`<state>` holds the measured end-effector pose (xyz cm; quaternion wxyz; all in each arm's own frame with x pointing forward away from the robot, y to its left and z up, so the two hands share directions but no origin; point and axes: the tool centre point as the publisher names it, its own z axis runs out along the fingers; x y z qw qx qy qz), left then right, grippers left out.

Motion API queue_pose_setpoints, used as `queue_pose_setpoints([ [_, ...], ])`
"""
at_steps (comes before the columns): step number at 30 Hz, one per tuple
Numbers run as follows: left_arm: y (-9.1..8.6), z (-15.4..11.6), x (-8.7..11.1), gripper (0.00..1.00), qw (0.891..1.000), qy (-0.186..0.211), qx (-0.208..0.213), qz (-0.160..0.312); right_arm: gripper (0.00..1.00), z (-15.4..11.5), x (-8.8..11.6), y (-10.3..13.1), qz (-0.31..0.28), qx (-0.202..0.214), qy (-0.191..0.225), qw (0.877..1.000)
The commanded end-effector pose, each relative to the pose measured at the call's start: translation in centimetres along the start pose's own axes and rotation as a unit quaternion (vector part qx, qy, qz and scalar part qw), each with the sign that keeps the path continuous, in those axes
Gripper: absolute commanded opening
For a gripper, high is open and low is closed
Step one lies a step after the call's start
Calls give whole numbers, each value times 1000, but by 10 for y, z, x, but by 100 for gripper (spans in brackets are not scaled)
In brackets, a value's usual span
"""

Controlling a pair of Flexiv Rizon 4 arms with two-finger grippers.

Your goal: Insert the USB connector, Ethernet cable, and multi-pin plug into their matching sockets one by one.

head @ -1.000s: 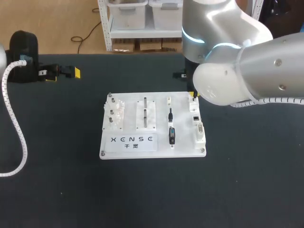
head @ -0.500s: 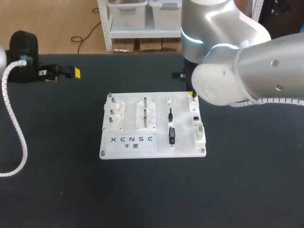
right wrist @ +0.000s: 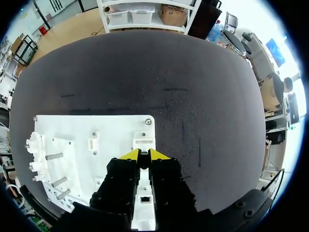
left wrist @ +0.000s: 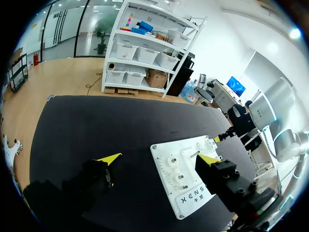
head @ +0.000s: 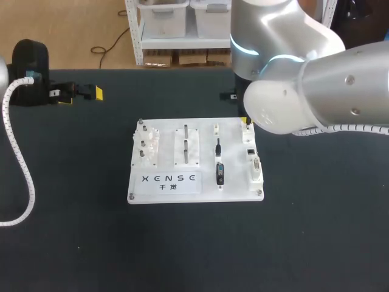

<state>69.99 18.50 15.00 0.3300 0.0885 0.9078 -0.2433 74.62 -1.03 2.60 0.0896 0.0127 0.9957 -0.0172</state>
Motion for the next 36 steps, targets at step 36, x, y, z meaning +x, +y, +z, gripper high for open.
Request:
queue_pose_setpoints([
  [36,0,0,0,100,1000,0,0,0,0,3,4,-3,2,-3,3,1000],
])
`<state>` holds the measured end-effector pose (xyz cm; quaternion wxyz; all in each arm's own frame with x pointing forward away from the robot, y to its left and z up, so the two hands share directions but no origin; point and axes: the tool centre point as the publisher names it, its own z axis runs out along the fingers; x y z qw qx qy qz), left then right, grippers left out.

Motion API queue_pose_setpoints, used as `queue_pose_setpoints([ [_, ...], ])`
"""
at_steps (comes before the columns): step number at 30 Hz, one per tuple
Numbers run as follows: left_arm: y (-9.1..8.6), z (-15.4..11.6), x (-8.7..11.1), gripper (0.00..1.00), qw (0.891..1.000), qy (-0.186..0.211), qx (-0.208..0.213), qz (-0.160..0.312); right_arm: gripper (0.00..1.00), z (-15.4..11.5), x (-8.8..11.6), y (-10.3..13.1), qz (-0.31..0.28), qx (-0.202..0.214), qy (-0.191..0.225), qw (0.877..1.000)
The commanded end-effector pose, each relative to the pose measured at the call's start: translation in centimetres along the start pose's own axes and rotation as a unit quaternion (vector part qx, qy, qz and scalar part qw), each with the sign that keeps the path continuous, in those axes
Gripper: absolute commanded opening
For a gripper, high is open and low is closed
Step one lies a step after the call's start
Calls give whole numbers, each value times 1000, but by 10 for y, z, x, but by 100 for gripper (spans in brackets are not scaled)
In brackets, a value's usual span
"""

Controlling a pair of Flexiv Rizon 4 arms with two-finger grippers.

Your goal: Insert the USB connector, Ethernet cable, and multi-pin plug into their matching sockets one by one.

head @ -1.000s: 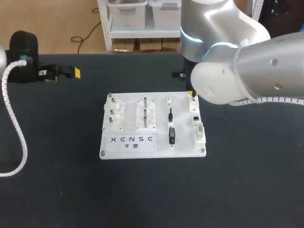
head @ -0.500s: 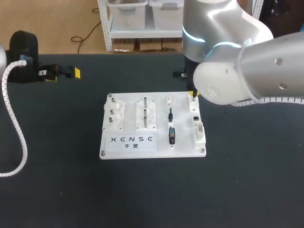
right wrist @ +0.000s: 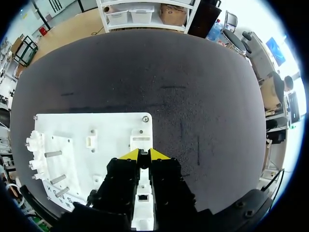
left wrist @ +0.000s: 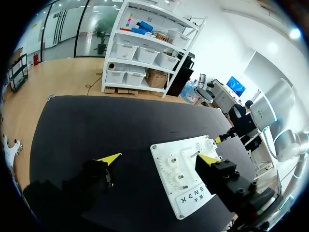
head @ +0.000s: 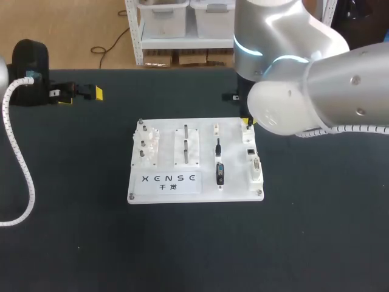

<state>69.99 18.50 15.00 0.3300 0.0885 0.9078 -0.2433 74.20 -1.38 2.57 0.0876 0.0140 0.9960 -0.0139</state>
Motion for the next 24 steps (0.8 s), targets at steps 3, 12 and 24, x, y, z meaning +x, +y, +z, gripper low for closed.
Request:
queue_pose_setpoints([
  [3,0,0,0,100,1000,0,0,0,0,2,0,1,-1,-1,0,1000],
  [12,0,0,0,100,1000,0,0,0,0,0,-1,4,-2,-5,-3,1000],
  [24,0,0,0,100,1000,0,0,0,0,6,-1,0,3,-1,1,1000],
])
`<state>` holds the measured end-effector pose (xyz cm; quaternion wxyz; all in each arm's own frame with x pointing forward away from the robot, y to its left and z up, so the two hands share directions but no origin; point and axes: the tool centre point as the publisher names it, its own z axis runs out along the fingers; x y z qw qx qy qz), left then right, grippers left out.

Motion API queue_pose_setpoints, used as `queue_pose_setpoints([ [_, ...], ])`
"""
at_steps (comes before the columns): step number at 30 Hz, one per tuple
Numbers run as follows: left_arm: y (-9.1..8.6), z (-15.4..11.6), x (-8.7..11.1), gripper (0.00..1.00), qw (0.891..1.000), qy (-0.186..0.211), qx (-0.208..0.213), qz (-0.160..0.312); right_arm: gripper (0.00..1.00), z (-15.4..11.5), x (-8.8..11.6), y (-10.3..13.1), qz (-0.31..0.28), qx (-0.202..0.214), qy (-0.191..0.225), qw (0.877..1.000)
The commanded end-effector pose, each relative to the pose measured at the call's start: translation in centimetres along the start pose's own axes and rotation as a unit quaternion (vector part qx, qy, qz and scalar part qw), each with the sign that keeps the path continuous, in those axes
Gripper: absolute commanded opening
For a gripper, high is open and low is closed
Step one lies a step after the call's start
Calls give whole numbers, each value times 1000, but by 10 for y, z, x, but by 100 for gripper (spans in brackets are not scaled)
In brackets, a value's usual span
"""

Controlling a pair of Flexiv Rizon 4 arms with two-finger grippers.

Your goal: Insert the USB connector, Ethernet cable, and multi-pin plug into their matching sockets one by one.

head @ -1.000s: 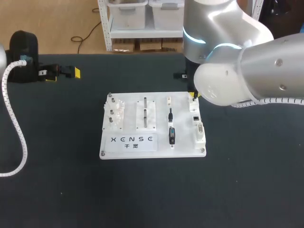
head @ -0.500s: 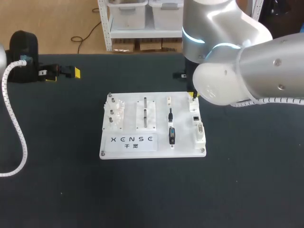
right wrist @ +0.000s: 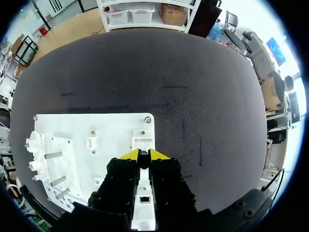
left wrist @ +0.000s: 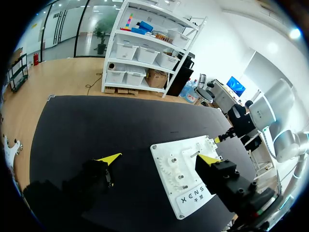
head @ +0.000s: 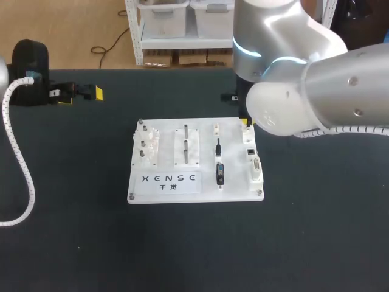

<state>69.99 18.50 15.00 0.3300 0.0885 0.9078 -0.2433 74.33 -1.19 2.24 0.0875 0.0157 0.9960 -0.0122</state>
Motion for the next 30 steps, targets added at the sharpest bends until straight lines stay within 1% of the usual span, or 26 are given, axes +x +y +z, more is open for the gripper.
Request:
queue_pose_setpoints([
  [1,0,0,0,100,1000,0,0,0,0,3,0,-2,1,1,1,1000],
  [6,0,0,0,100,1000,0,0,0,0,9,2,-3,7,5,9,1000],
  [15,0,0,0,100,1000,0,0,0,0,17,3,-5,26,-2,22,999],
  [17,0,0,0,100,1000,0,0,0,0,16,3,-5,26,-4,19,999],
  [18,0,0,0,100,1000,0,0,0,11,15,3,-5,27,-4,19,999],
  [19,0,0,0,100,1000,0,0,0,40,13,2,-5,27,-4,18,999],
  [20,0,0,0,100,1000,0,0,0,92,10,1,-5,26,-1,13,1000],
  [21,0,0,0,100,1000,0,0,0,100,6,0,-5,26,-2,9,1000],
  [26,0,0,0,100,1000,0,0,0,100,-19,-4,-4,21,-9,-16,1000],
  [30,0,0,0,100,1000,0,0,0,100,-36,0,-2,16,-15,-26,999],
])
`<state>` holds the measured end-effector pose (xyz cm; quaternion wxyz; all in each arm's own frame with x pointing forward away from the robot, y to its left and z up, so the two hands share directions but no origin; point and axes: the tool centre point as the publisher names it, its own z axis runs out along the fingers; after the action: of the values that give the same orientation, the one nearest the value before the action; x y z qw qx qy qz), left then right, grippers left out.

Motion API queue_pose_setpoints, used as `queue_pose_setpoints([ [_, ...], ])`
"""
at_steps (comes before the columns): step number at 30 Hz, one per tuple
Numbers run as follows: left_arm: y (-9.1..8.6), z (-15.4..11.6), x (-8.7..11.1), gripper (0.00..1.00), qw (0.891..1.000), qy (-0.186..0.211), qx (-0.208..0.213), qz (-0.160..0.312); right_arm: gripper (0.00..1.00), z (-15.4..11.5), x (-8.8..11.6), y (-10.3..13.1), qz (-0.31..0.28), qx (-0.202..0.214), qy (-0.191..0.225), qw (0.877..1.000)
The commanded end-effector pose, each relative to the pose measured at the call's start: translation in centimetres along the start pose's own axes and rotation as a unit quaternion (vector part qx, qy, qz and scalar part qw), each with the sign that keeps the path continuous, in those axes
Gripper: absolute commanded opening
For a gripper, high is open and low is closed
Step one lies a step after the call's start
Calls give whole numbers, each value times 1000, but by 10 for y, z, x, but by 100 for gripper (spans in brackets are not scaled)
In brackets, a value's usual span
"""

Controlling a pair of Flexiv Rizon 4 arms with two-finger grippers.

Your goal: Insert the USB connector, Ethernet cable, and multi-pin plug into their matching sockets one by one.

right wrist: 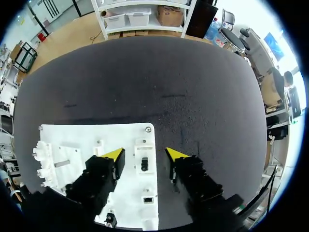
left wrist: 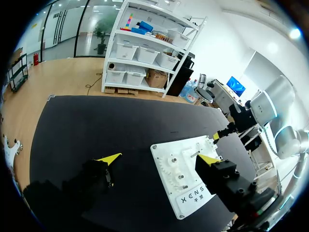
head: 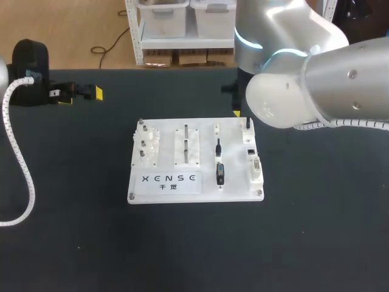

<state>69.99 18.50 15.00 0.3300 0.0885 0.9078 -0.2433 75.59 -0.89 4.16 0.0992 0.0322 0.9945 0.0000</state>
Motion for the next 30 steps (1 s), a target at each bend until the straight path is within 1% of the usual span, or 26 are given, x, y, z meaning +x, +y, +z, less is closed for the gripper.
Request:
queue_pose_setpoints([
  [1,0,0,0,100,1000,0,0,0,100,-23,17,-4,-3,-9,-15,1000],
  [5,0,0,0,100,1000,0,0,0,100,-33,30,4,-18,-16,-12,1000],
  [12,0,0,0,100,1000,0,0,0,100,-41,57,26,-49,-29,3,998],
  [17,0,0,0,100,1000,0,0,0,100,-42,74,37,-65,-32,10,997],
  [21,0,0,0,100,1000,0,0,0,100,-42,86,42,-76,-33,17,996],
  [24,0,0,0,100,1000,0,0,0,100,-41,91,43,-82,-31,18,996],
  [25,0,0,0,100,1000,0,0,0,100,-41,92,44,-83,-36,13,996],
  [26,0,0,0,100,1000,0,0,0,100,-42,92,44,-82,-40,9,996],
  [30,0,0,0,100,1000,0,0,0,100,-42,89,45,-82,-35,3,996],
])
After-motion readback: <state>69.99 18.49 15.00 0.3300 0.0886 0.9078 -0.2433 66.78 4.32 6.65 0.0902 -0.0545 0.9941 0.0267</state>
